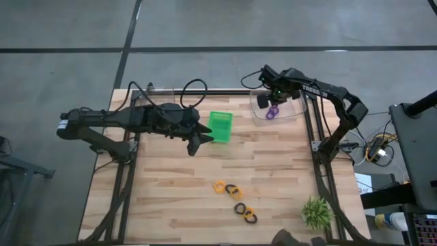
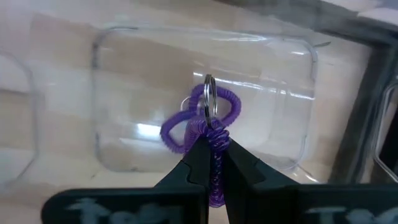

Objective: Sort spring keychains
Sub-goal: Put the purple spring keychain into the right transparent bin, then put the top yellow spring keychain into the left transparent bin

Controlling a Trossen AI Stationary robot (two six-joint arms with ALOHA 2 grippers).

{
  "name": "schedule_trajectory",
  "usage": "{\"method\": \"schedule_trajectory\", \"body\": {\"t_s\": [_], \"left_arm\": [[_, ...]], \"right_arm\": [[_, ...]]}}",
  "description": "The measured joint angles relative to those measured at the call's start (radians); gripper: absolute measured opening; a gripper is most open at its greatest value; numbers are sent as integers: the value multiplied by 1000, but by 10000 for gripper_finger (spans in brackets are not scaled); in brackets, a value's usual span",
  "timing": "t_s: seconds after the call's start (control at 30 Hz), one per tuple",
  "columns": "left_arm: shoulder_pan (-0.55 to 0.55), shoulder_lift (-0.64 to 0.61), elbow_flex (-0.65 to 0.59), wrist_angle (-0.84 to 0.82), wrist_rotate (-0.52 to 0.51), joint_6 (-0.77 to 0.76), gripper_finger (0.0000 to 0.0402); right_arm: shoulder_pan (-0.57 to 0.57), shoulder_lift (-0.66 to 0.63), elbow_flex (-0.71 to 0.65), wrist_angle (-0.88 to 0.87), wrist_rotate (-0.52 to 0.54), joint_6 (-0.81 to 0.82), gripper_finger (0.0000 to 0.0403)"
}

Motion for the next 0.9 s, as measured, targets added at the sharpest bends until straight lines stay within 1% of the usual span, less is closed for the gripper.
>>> {"method": "schedule_trajectory", "body": {"t_s": [0.13, 0.4, 0.5, 0.6, 0.77, 0.9], "left_arm": [[0, 0, 0, 0, 0, -8, 174], [0, 0, 0, 0, 0, -18, 174], [0, 0, 0, 0, 0, -18, 174], [0, 0, 0, 0, 0, -18, 174], [0, 0, 0, 0, 0, -17, 174], [0, 0, 0, -14, 0, -10, 174]], "right_arm": [[-20, 0, -40, 28, -4, 12, 20], [-36, 1, -54, 40, -5, 13, 54], [-35, 1, -49, 44, -5, 7, 78], [-34, 1, -45, 44, -9, 0, 112], [-35, 1, -19, 24, -105, -6, 168], [-26, 0, 24, -7, -205, -6, 185]]}}
